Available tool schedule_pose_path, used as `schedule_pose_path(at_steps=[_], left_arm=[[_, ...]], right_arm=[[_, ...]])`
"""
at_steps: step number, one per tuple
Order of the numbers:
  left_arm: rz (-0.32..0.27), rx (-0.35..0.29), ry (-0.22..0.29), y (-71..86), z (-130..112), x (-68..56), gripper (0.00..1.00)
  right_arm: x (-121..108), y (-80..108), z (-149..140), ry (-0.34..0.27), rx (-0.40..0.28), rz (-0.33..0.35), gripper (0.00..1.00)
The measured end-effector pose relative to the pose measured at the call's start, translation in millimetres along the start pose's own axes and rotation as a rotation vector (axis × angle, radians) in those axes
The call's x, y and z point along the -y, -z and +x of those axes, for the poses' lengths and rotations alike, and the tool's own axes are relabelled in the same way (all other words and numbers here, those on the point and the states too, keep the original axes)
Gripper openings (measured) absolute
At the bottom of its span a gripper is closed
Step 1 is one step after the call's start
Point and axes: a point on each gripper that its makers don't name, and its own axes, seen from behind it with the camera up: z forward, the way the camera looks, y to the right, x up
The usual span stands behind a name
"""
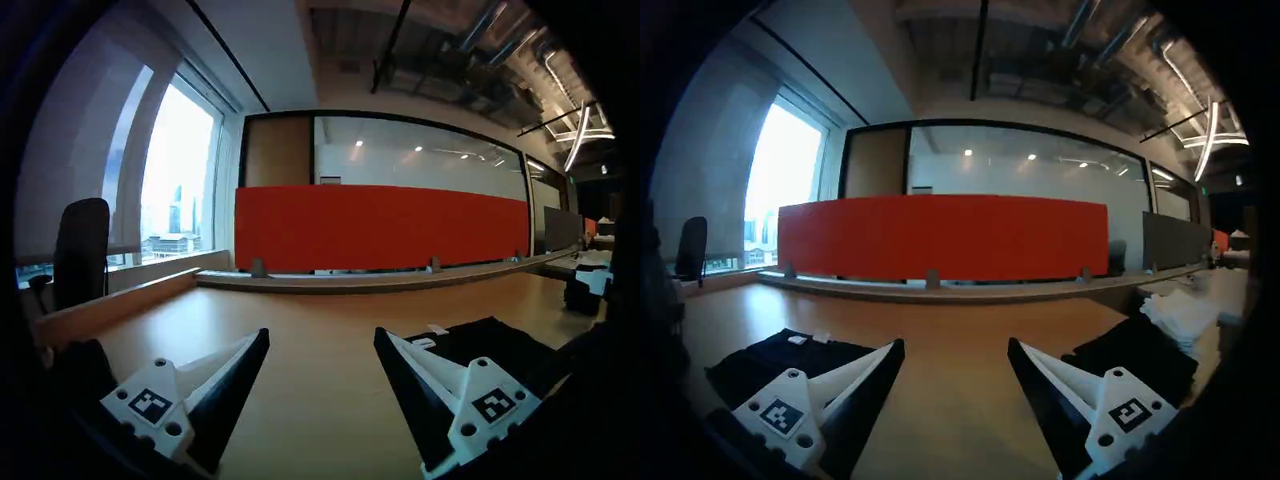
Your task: Fold towel
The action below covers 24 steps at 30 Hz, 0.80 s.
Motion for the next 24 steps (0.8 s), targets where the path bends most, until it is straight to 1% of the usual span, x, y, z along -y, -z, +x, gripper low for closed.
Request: schedule_pose_path(at_steps=[2,5,11,19,23,24], left_arm=[[0.000,0.004,0.002,-0.4,-2,-0.5,0.97],[-0.008,0.002,-0.009,-0.2,11,-3.7,0.97],[-0.021,-0.012,-0.028,2.4,58,-9.1,0.97],[-0.020,-0.015,-0.048,7.1,126,-7.9,0.97],[-0.019,-0.014,-0.048,7.9,152,-7.3,0.97],[-0.019,-0.011,-0.047,7.7,155,-7.0,0.97]], right_arm=[[0,-0.1,3,0.008,0.016,-0.003,1.00],[2,0.8,19,0.020,0.011,0.000,1.00],[1,2.7,64,0.014,0.002,-0.006,1.00],[-5,5.6,131,0.015,-0.011,-0.020,1.00],[-7,5.6,161,0.013,-0.023,-0.024,1.00],[-7,5.1,165,0.013,-0.021,-0.026,1.00]])
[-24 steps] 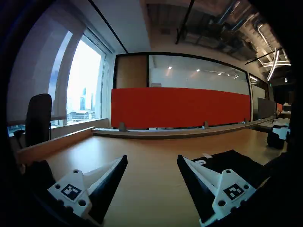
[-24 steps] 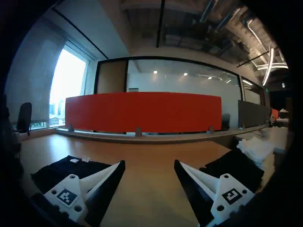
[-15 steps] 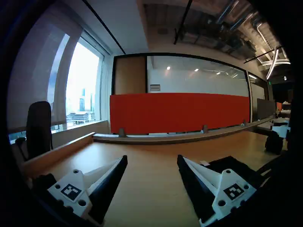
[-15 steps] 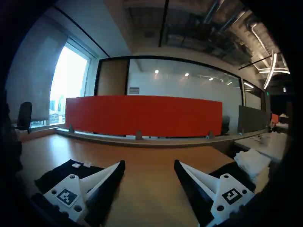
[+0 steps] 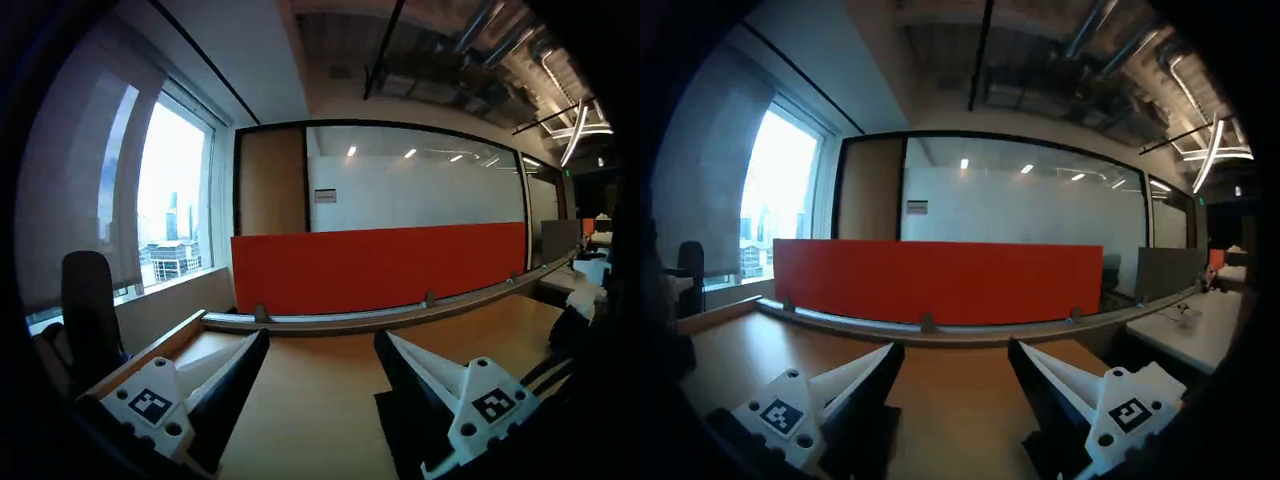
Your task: Fold towel
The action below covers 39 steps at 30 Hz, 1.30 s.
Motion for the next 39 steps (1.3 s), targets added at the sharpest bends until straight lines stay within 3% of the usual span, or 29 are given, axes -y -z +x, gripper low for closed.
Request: schedule_pose_path(at_steps=[8,20,32,39], left_arm=[[-0.020,0.035,-0.009,-1.7,20,-2.8,0.97],[-0.160,0.135,-0.051,2.7,20,-23.2,0.97],[-0.316,0.272,-0.068,11.9,-13,-47.7,0.97],[-0.419,0.374,-0.110,22.2,-44,-65.0,0.97]], right_arm=[[7,-3.6,17,0.019,0.038,0.027,1.00],[36,3.8,21,0.124,0.124,0.195,1.00],[69,20.2,-11,0.219,0.282,0.405,1.00],[85,33.4,-33,0.276,0.380,0.514,1.00]])
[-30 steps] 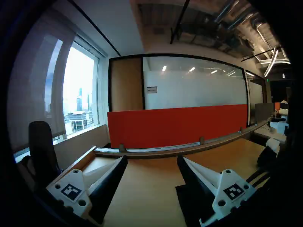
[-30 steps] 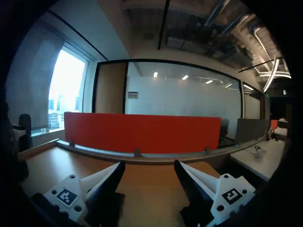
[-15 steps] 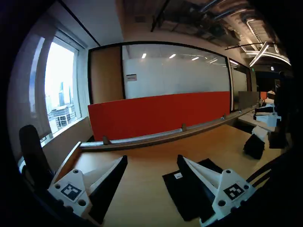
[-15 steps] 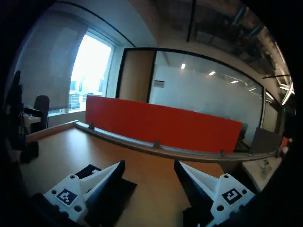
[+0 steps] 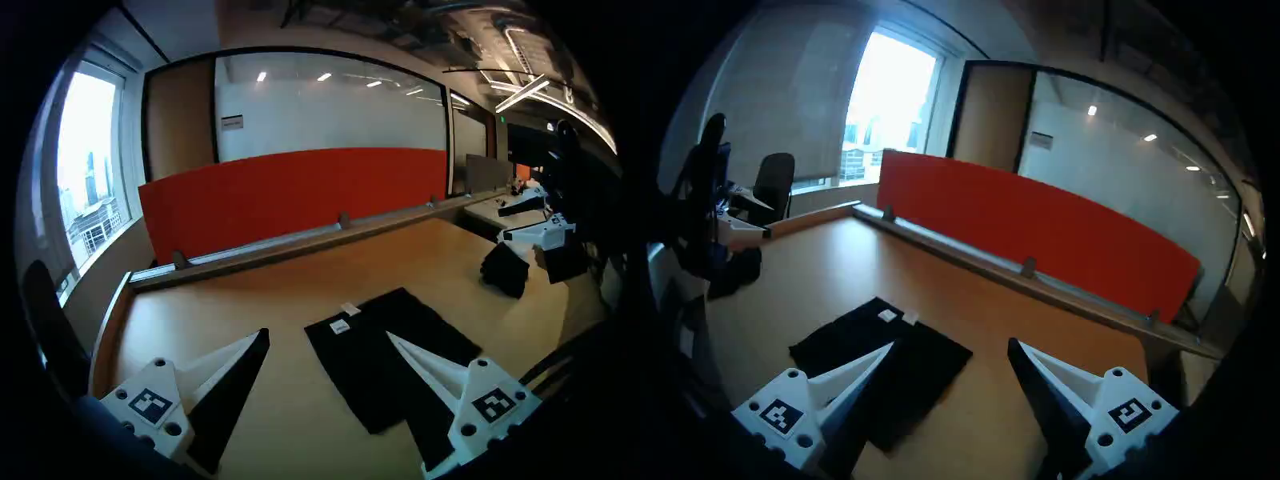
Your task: Fold towel
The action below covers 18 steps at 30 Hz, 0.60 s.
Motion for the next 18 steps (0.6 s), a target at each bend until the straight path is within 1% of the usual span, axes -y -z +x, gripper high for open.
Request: schedule_pose_path(at_steps=[5,8,11,14,18], left_arm=[[-0.058,0.074,-0.035,-4.6,-20,-12.0,0.97],[-0.084,0.104,-0.053,-5.6,-29,-18.0,0.97],[-0.101,0.123,-0.072,-6.5,-36,-21.8,0.97],[-0.108,0.134,-0.084,-7.4,-43,-24.1,0.98],[-0.125,0.141,-0.086,-10.0,-53,-30.7,0.98]], right_arm=[[15,-4.5,-14,0.030,0.066,0.066,1.00],[24,-6.1,-21,0.040,0.093,0.105,1.00],[31,-7.3,-26,0.048,0.112,0.135,1.00],[35,-9.0,-30,0.057,0.121,0.147,1.00],[39,-13.2,-39,0.060,0.130,0.157,1.00]])
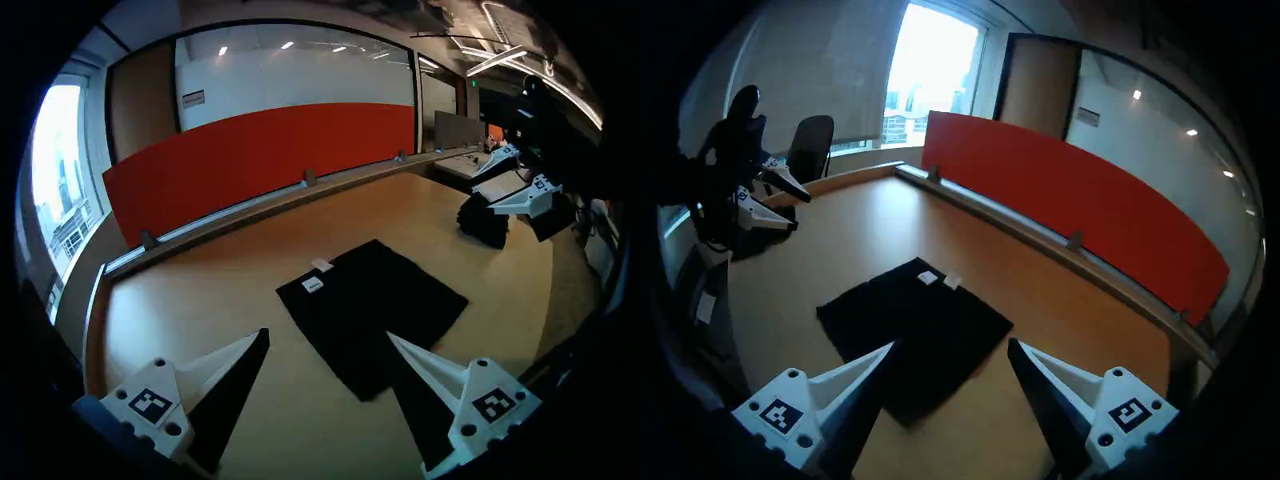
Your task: Fold towel
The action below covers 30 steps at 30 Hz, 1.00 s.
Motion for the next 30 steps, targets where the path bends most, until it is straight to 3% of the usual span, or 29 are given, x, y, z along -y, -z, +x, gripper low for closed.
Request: schedule_pose_path(at_steps=[14,30], left_arm=[[-0.068,0.059,-0.034,-35.3,-51,-27.6,0.97],[-0.123,0.169,-0.045,-89.2,-114,-51.7,0.97]], right_arm=[[18,-33.4,-49,-0.041,0.035,0.021,1.00],[45,-75.1,-122,-0.032,0.145,0.066,1.00]])
